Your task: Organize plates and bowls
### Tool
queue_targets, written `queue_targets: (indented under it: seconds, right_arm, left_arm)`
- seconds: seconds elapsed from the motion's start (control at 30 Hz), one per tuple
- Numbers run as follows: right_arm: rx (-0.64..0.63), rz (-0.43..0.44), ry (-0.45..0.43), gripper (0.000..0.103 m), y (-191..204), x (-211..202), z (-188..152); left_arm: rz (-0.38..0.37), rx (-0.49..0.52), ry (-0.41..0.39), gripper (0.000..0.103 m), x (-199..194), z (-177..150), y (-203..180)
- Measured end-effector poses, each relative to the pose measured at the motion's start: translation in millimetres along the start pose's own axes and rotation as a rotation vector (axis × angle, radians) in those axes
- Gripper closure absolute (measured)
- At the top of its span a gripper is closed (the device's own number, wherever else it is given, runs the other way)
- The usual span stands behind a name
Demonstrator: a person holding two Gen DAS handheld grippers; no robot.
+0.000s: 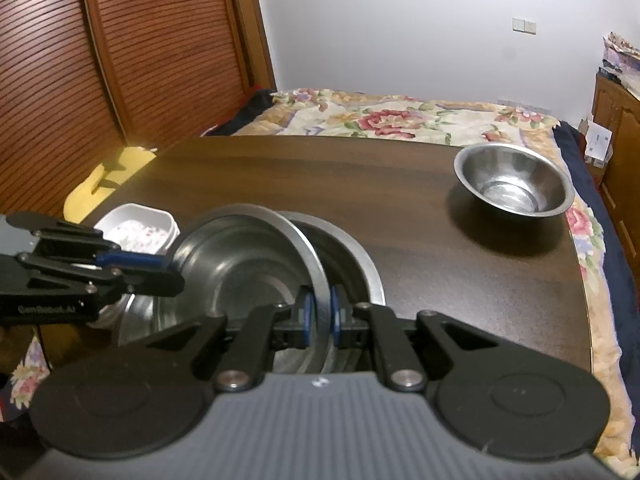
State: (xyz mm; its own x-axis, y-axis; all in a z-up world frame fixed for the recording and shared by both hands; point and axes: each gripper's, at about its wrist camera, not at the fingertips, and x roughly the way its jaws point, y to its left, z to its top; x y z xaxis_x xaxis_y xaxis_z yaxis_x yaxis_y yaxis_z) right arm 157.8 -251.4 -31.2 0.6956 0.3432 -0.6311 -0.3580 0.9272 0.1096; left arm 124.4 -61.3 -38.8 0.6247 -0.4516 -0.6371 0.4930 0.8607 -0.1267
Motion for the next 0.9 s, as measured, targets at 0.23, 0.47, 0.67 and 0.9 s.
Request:
queue_targets:
  seconds: [0.23, 0.47, 0.67, 0.9]
  right_arm:
    - [-0.030, -0.015, -0.005, 0.091, 1.7, 2.4, -2.3]
    - [-0.041, -0.030, -0.008, 0.090, 3.1, 4.1, -2.4]
    - [-0.034, -0.023, -0.016, 0.076, 5.0, 2.6, -2.0]
    - [-0.050, -0.035, -0.073, 0.056, 10.1, -7.2, 2.9]
  left_arm:
    - [0.013, 0.006, -0.013, 0.087, 0.4, -2.1, -3.7]
    - [0.014, 0.004, -0.021, 0.087, -1.8, -1.9, -4.5]
    - [0.008, 0.002, -0.020, 0.083, -2.2, -1.8, -4.2]
    - [0.007, -0.002, -0.023, 0.082, -3.7, 0.2, -5.8]
